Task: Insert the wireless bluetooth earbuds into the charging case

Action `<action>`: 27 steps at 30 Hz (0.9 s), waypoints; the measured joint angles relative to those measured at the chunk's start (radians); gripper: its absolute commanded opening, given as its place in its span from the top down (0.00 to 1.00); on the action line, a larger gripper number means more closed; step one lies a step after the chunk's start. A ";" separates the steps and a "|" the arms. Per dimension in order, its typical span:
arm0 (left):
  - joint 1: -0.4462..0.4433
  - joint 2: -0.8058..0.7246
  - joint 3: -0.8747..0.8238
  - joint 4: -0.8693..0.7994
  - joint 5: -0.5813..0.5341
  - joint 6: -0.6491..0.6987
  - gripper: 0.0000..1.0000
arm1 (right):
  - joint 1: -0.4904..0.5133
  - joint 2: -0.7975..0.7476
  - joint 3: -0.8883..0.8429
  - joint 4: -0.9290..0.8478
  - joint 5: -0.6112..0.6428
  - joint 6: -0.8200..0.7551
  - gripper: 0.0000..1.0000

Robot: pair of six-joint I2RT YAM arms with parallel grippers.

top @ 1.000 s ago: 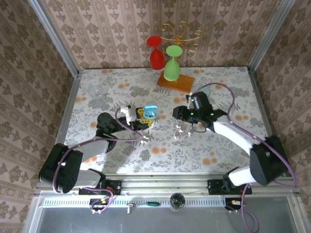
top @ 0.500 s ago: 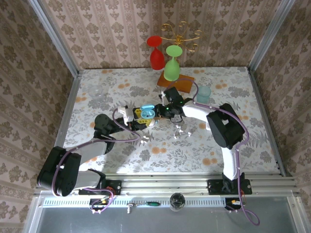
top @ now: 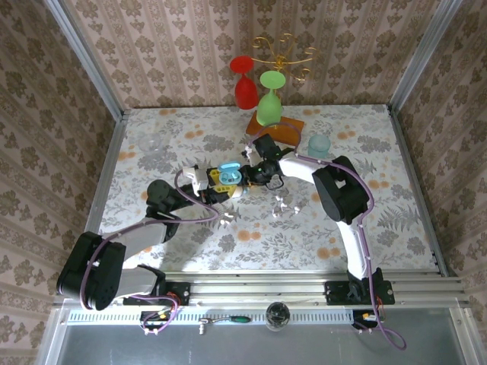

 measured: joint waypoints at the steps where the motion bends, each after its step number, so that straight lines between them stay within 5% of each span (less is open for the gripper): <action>1: 0.000 0.000 0.000 0.000 -0.001 -0.004 0.65 | 0.000 -0.005 -0.009 0.000 -0.007 -0.007 0.47; 16: 0.000 0.001 0.000 0.000 -0.003 -0.012 0.65 | 0.000 -0.145 -0.232 0.033 -0.045 0.012 0.51; 27: 0.000 0.004 0.000 0.000 -0.003 -0.011 0.65 | 0.000 -0.155 -0.193 -0.013 0.041 -0.002 0.55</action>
